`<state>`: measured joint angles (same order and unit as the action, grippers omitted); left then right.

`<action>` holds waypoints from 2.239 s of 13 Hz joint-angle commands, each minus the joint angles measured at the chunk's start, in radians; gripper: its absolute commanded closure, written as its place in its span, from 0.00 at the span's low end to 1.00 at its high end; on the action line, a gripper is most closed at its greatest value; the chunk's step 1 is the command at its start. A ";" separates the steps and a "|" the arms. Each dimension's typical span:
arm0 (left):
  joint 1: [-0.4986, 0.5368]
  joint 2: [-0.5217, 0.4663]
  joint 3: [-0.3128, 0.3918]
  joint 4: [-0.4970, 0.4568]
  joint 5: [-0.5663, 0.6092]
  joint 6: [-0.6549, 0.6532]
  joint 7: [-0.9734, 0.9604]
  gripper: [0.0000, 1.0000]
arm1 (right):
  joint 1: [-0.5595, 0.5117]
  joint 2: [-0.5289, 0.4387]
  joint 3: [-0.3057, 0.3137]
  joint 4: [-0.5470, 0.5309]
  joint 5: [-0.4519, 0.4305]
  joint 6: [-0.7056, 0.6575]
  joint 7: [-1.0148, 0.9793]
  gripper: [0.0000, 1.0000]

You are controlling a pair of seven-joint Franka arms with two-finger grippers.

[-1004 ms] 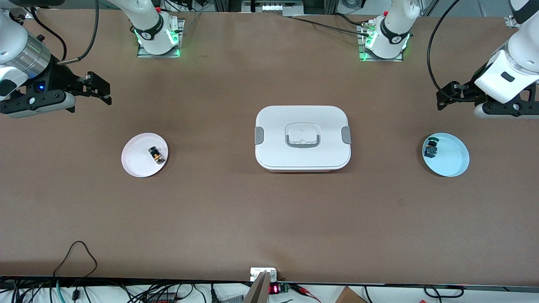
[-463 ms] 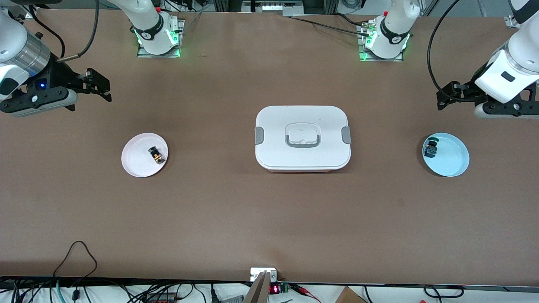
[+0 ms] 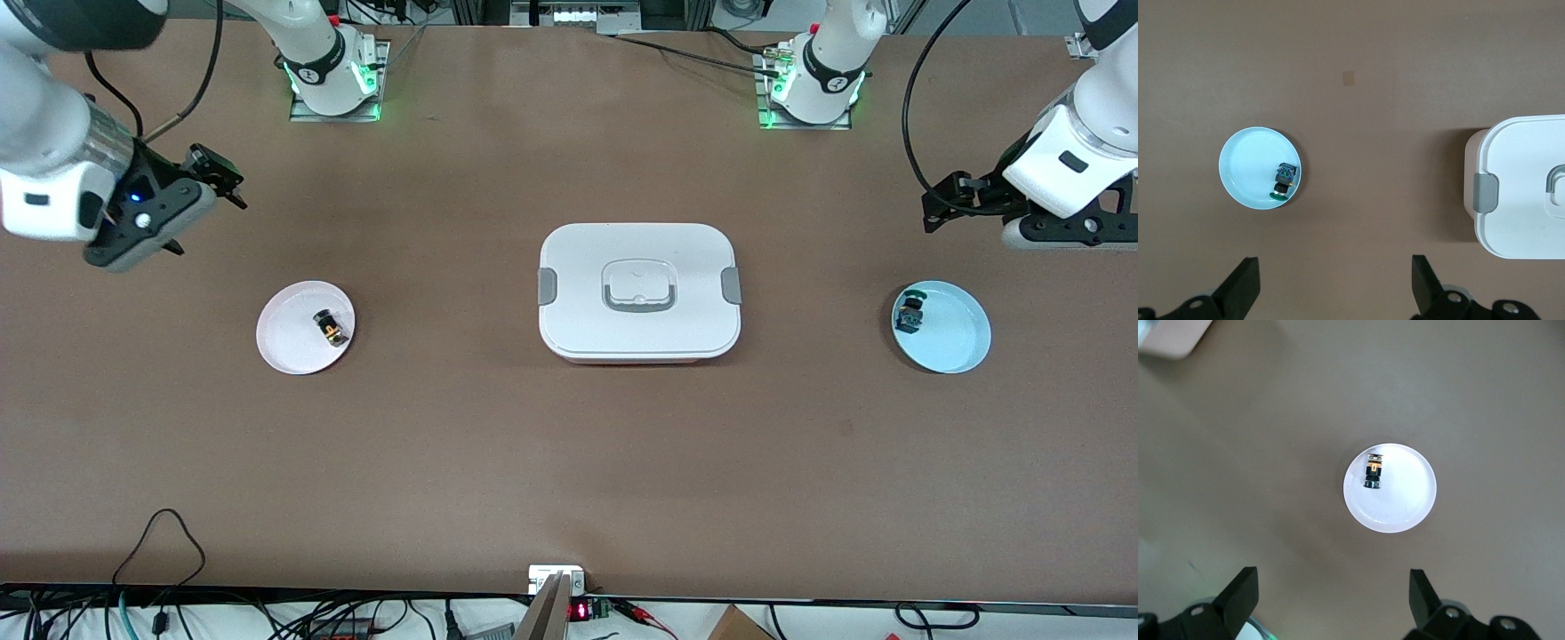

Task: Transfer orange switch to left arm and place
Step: 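Move the right gripper down over the orange switch on the white plate, then close the right gripper on the orange switch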

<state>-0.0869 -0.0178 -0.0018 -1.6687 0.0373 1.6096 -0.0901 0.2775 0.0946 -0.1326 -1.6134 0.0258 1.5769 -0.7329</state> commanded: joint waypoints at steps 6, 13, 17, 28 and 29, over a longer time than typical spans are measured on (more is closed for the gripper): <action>0.003 0.012 0.003 0.032 0.021 -0.020 0.000 0.00 | 0.016 0.198 0.002 0.003 -0.066 0.201 -0.964 0.00; 0.003 0.027 0.005 0.055 0.021 -0.019 0.000 0.00 | 0.025 0.255 0.002 -0.233 -0.066 0.560 -1.336 0.00; 0.003 0.029 0.006 0.055 0.019 -0.019 0.001 0.00 | 0.019 0.258 0.002 -0.336 -0.069 0.665 -1.365 0.00; 0.003 0.029 0.006 0.055 0.019 -0.022 0.000 0.00 | 0.002 0.329 0.004 -0.454 -0.053 0.897 -1.438 0.00; 0.003 0.029 0.006 0.055 0.019 -0.022 0.000 0.00 | -0.007 0.338 0.004 -0.459 -0.052 0.905 -1.438 0.00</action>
<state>-0.0832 -0.0048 0.0044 -1.6485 0.0378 1.6096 -0.0901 0.2895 0.4188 -0.1317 -2.0492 -0.0256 2.4216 -2.1168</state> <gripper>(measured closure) 0.000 0.000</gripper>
